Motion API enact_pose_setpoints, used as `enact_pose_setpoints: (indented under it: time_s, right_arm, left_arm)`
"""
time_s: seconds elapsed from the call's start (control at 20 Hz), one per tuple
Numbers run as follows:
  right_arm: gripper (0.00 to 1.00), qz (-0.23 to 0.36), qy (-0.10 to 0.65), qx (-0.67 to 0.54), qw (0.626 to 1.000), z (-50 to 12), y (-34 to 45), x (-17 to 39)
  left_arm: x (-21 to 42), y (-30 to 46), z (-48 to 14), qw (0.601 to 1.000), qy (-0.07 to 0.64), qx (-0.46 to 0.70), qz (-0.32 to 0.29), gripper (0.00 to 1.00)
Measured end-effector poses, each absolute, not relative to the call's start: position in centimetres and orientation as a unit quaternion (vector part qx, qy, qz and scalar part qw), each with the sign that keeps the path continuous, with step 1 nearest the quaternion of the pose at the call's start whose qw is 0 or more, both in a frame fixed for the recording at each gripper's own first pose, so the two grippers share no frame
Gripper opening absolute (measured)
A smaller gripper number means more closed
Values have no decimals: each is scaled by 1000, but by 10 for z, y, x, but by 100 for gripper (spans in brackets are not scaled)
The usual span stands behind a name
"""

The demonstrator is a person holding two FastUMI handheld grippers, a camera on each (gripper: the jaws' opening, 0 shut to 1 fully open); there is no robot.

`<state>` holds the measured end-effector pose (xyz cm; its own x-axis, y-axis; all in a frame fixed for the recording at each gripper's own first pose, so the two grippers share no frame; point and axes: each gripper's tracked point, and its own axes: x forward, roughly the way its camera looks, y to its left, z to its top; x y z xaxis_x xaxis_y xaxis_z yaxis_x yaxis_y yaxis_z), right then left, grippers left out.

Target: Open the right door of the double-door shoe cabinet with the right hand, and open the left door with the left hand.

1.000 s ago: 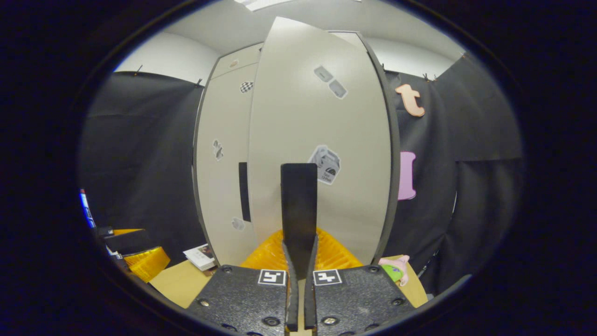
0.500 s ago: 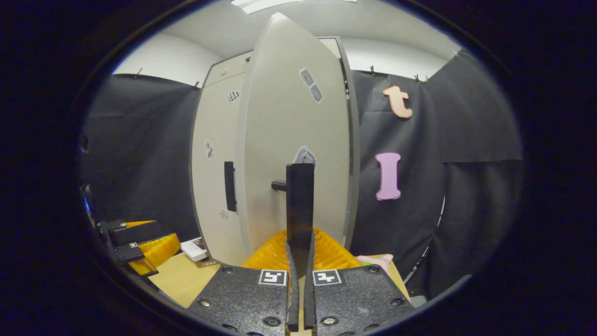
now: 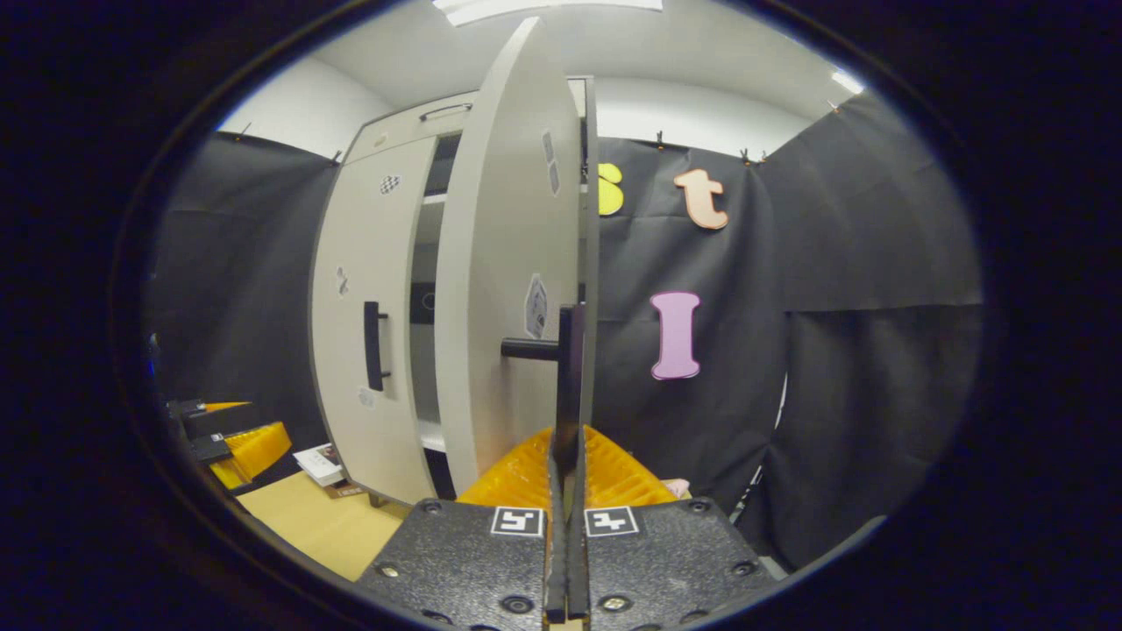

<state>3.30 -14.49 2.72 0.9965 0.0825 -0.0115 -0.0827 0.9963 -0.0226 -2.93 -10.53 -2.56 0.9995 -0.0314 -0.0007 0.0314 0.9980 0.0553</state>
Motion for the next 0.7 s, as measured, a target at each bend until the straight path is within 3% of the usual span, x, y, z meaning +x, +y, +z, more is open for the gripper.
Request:
enact_pose_setpoints:
  time_s: [0.35, 0.5, 0.7]
  right_arm:
    - [4, 41, 17, 27, 999, 16, -160, 33]
    - [4, 20, 11, 12, 1000, 19, -158, 0]
    - [4, 57, -31, 25, 998, 41, -118, -42]
  left_arm:
    - [-28, -92, -23, 1000, -2, 23, -7, 95]
    - [-27, -83, -25, 1000, 0, 26, 0, 95]
    - [-22, -74, -31, 1000, 10, 15, 1, 95]
